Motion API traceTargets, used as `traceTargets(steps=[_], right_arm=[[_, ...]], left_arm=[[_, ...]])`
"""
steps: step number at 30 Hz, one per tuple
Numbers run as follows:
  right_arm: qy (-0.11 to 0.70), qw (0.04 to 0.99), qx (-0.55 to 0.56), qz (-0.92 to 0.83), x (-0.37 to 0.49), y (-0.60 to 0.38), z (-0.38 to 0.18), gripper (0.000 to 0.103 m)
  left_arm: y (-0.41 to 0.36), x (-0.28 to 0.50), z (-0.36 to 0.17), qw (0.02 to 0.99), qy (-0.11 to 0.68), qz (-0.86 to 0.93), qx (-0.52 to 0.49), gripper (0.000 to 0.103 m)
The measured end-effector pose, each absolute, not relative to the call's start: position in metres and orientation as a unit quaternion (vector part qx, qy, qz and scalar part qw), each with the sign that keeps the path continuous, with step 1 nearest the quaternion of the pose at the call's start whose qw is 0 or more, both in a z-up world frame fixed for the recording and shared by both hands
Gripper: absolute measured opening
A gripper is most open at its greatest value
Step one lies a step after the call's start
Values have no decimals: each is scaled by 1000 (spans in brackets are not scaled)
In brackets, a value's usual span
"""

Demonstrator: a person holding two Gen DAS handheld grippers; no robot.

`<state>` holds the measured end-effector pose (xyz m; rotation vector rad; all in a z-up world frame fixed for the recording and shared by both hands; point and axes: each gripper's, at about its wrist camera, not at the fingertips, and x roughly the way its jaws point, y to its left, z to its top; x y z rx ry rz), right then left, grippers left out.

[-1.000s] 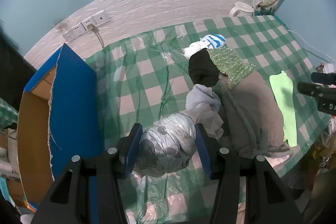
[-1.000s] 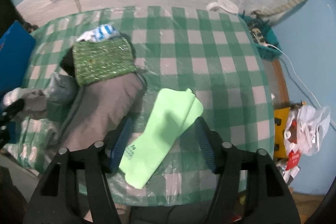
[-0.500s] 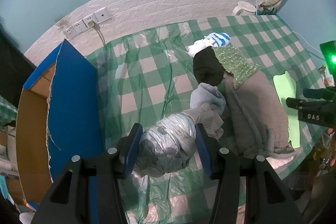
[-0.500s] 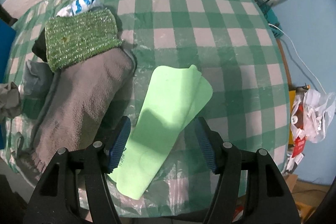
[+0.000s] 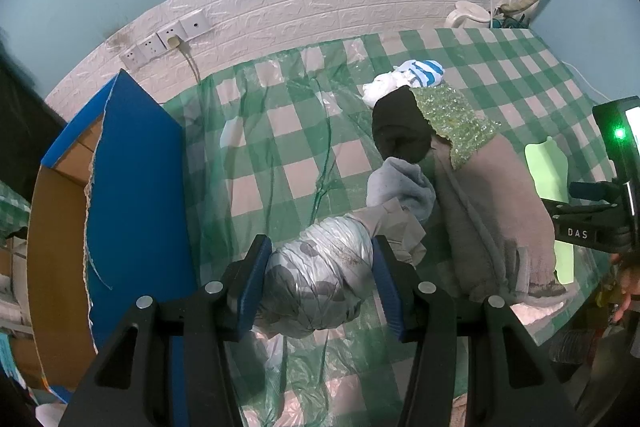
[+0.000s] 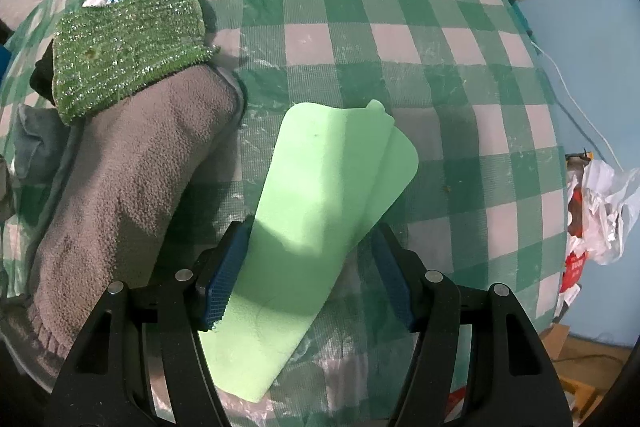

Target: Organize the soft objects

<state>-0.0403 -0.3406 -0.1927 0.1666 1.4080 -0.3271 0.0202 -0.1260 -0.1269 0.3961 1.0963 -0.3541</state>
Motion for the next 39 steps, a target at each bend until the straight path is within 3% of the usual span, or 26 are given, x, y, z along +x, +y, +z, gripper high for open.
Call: traceTargets(steps=[4,12,15,39], right_arm=[[641,751,79,-142,-43,-343,-194,61],[640,759,69,-99,-44,-329,-191,18],[642,758,65,-94,-44,-325,-191,10],[595,798,31,-90,-41,-302,-121,8]], left_arm=[[-126,21,-128,820,515,-167,186,52],[-127,20,-128,819,516,-166,187,52],[-127,21,-128,819,516,-166,186,52],[-126,12,-109,829,500,-167,187,52]])
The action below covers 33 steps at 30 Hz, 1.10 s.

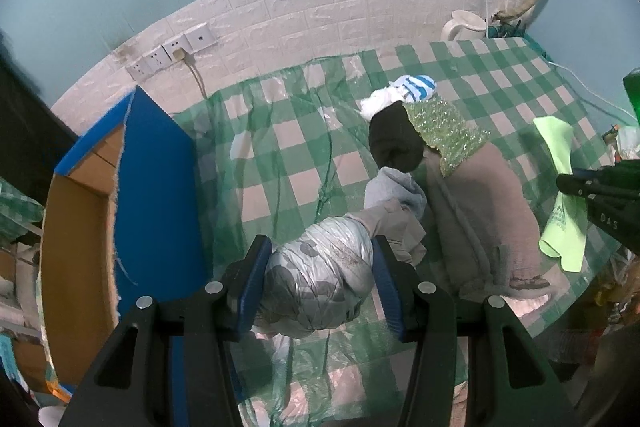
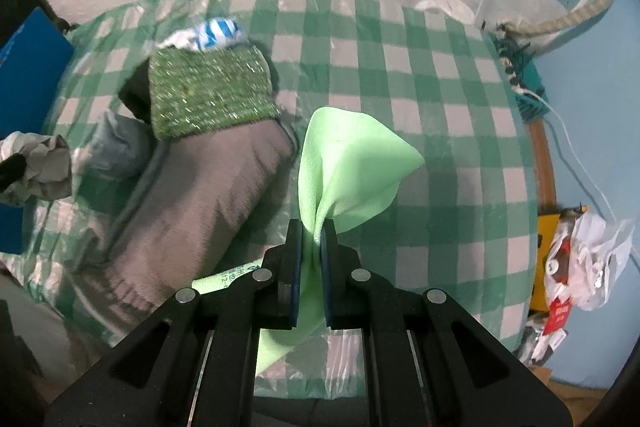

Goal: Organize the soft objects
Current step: 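Carry the green cloth in the right tool and foil bundle in the left tool over the box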

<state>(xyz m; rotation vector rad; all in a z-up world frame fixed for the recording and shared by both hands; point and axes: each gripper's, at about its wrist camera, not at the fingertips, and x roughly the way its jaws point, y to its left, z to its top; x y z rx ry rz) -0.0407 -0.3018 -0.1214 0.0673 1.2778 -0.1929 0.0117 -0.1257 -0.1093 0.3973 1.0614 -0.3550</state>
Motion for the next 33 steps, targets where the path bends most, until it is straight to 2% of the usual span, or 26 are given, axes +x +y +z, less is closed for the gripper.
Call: traceTargets(steps=[33], right_arm=[[529,848,-37,-7,-32,-227,-35,8]], left_arm=[[-75,1,-58,859,461,-119,190,52]])
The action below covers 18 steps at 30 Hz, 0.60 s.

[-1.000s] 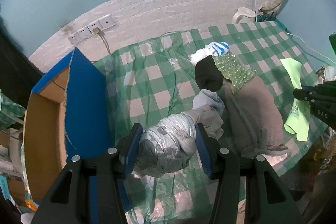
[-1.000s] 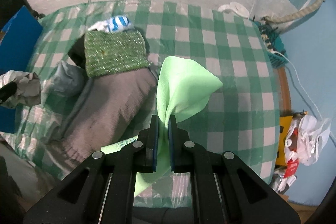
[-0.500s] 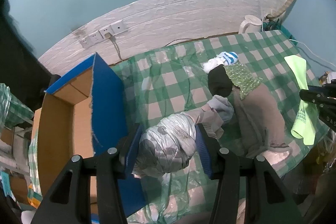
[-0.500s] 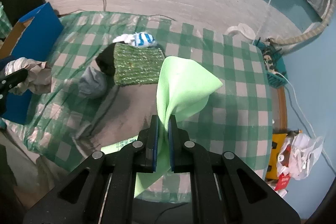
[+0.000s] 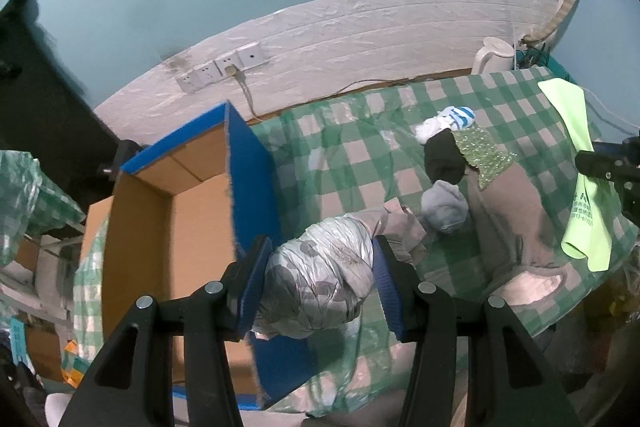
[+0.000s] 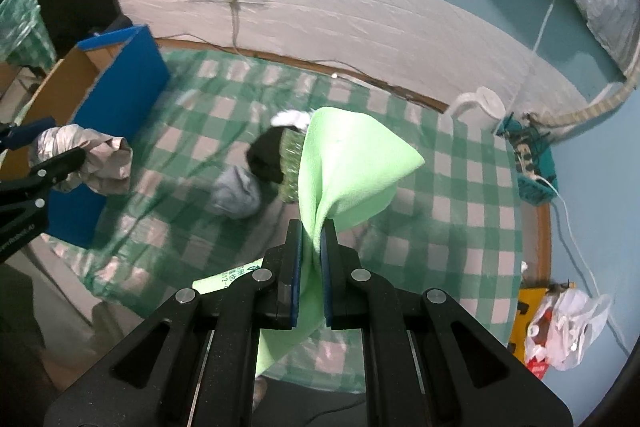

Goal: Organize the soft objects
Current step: 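Carry the green cloth in the right tool and foil bundle in the left tool over the box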

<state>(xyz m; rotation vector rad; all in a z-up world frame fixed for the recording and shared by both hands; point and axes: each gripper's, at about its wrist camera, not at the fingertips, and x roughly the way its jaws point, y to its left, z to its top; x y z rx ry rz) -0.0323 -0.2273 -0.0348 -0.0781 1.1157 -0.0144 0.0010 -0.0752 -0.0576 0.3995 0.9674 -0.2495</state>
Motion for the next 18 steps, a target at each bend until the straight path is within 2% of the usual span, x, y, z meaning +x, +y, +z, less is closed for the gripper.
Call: traceTargets(steps=[18], right_arm=[[509,856,-65,61,-1,-148,-7,8]], left_arm=[[-20,-2,-23,880,439,-85,161,52]])
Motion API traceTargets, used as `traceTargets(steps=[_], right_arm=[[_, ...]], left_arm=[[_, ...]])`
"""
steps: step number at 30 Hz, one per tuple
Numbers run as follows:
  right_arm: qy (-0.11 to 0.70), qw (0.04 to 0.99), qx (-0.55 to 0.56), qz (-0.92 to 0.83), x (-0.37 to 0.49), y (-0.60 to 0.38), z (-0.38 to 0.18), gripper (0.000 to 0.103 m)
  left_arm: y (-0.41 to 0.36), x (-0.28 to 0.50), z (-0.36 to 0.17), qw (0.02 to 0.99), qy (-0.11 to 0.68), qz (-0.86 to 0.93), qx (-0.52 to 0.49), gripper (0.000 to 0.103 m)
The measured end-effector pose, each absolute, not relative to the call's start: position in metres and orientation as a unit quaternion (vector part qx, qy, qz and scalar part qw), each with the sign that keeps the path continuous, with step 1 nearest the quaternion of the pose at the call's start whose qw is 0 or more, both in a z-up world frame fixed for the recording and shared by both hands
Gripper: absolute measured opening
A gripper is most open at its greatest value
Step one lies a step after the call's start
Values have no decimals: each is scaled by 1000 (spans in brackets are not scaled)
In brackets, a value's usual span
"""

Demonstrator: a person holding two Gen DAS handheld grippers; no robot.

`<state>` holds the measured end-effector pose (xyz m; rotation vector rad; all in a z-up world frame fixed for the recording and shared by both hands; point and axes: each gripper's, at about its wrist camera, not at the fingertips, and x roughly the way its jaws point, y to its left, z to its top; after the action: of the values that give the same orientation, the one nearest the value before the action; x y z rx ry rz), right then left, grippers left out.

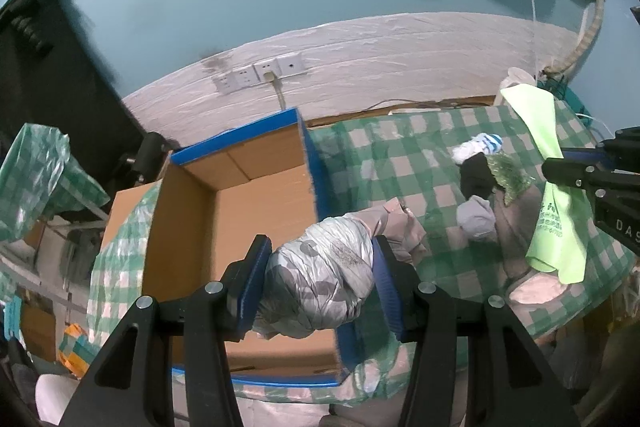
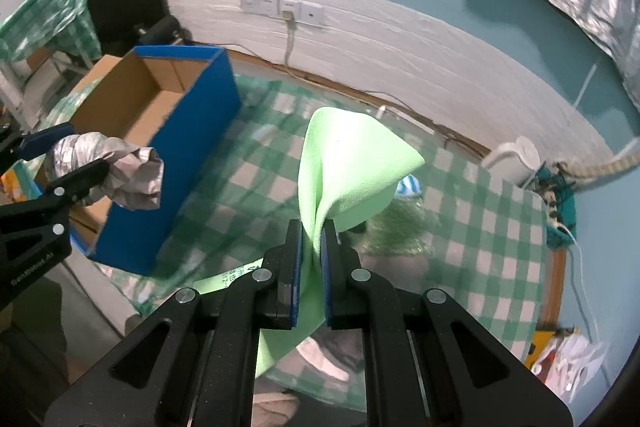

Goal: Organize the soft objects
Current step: 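Carry the green cloth in the right tool and foil bundle in the left tool over the box, then open both grippers to drop the green cloth and foil bundle into the box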

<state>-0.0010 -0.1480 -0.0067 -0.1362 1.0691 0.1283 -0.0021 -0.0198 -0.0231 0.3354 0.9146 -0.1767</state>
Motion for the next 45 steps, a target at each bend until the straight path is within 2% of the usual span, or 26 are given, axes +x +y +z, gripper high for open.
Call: traceTargets(steps=[19,39,43,45], right_arm=[[505,847,-111,123,41,-45,-5,8],[532,820,-119,175,73,35,-36,8],[542,811,-121,183,76,42,-46,8],[546,808,-122,185,77,45,-51,14]], left_arm=[[62,13,-19,891,436,-32,120,52],[133,31,-36,886,455,20,92,52],[139,35,-44,880,466,29,91,56],[142,36,-48,876,473,35,91,56]])
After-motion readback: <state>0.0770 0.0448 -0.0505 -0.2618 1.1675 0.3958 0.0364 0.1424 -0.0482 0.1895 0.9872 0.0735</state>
